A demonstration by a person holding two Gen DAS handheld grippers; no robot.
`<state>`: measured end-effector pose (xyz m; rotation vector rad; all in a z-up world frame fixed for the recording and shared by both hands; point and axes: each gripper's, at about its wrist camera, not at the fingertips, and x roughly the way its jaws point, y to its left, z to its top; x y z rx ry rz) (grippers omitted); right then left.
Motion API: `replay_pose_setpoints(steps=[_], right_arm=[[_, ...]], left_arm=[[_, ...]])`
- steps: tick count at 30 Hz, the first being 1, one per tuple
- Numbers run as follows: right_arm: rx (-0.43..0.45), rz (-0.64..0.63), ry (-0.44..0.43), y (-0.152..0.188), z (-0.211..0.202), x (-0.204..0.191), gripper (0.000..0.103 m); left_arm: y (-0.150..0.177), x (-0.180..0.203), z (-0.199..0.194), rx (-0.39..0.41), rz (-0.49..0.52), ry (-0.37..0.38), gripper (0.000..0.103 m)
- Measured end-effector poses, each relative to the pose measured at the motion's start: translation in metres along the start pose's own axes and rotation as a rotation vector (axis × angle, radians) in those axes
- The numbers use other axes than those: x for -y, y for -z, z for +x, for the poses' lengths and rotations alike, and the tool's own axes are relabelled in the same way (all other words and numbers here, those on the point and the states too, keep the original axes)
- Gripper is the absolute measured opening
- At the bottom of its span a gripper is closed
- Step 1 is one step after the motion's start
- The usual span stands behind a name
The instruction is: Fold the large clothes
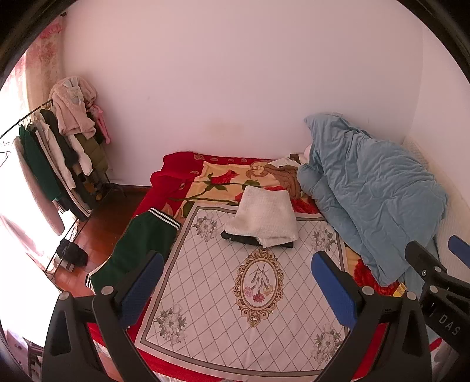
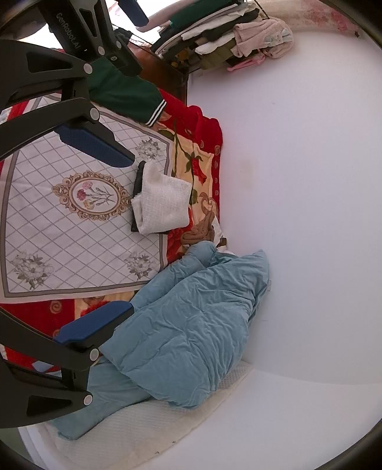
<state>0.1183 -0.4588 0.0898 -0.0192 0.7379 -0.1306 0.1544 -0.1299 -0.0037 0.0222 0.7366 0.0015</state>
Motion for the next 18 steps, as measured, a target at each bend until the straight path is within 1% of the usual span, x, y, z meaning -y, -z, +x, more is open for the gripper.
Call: replay_pose_setpoints(steps=[18], right_arm=[[-0.003,0.000,-0.001,0.0030,0.0022,-0.0052,0.094]], left_arm=[[0.0034,-0.0065,-0.0011,-0.007,0.006,-0.002,0.103]])
